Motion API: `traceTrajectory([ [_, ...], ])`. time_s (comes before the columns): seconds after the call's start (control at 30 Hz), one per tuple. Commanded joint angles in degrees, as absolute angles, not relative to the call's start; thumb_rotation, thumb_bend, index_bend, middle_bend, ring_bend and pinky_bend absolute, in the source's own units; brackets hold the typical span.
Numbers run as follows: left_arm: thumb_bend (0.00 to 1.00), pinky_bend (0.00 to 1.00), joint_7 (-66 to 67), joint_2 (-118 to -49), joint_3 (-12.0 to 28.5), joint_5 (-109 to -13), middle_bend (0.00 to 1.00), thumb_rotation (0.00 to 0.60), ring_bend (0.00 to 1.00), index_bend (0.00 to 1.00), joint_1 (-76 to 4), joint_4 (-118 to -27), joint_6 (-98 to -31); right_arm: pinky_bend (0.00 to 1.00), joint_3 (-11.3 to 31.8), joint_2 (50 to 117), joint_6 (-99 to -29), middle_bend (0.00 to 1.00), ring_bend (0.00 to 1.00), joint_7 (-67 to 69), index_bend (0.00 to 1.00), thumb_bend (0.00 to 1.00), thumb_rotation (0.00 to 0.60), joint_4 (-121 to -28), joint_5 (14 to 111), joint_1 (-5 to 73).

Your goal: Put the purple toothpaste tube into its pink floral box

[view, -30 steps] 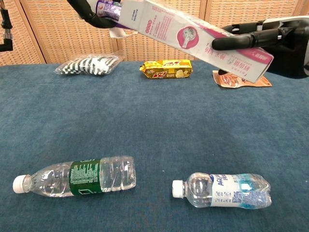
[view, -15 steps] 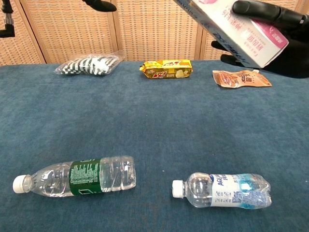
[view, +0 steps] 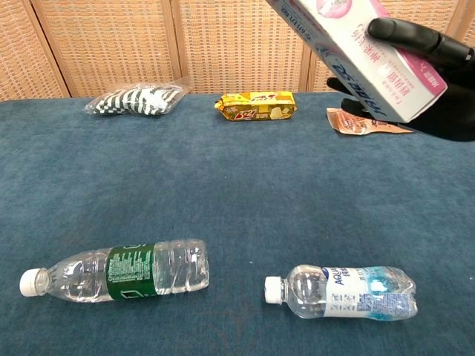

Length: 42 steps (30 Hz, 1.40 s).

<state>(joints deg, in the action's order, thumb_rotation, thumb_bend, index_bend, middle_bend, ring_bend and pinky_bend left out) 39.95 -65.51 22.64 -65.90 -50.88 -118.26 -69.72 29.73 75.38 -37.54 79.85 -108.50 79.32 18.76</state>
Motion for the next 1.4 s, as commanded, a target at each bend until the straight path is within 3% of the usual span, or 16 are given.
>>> traceTrajectory([
  [0.03, 0.26, 0.00, 38.7, -65.3, 23.0, -66.9, 0.00, 0.600, 0.00, 0.00, -50.4, -119.2, -70.8, 0.48, 28.5, 76.0, -38.7, 0.47, 0.37, 84.0, 0.58, 0.09, 0.600, -107.1, 81.5, 19.0],
  [0.27, 0.26, 0.00, 34.3, -63.9, 21.3, -72.5, 0.00, 0.600, 0.00, 0.00, -47.0, -120.7, -74.2, 0.48, 26.3, 76.4, -44.1, 0.47, 0.37, 96.7, 0.58, 0.09, 0.600, -103.3, 87.7, 19.3],
  [0.67, 0.26, 0.00, 27.1, -63.4, 16.8, -79.2, 0.00, 0.600, 0.00, 0.00, -42.0, -115.9, -76.9, 0.48, 21.5, 78.9, -58.0, 0.47, 0.37, 114.6, 0.58, 0.09, 0.600, -95.4, 94.5, 20.4],
  [1.0, 0.26, 0.00, 25.1, -63.5, 16.3, -80.8, 0.00, 0.600, 0.00, 0.00, -41.3, -113.7, -76.7, 0.48, 18.3, 80.2, -63.5, 0.47, 0.38, 120.5, 0.59, 0.09, 0.600, -90.8, 95.8, 22.9],
  [1.1, 0.26, 0.00, 24.7, -63.6, 16.1, -80.8, 0.00, 0.600, 0.00, 0.00, -41.0, -113.5, -76.6, 0.48, 17.8, 80.1, -63.9, 0.48, 0.38, 115.8, 0.59, 0.09, 0.600, -89.8, 94.8, 23.3],
  [1.4, 0.26, 0.00, 23.5, -63.4, 12.6, -80.6, 0.00, 0.600, 0.00, 0.00, -38.7, -111.2, -75.1, 0.48, 16.3, 79.5, -63.0, 0.48, 0.38, 81.4, 0.59, 0.09, 0.600, -89.4, 86.3, 21.5],
])
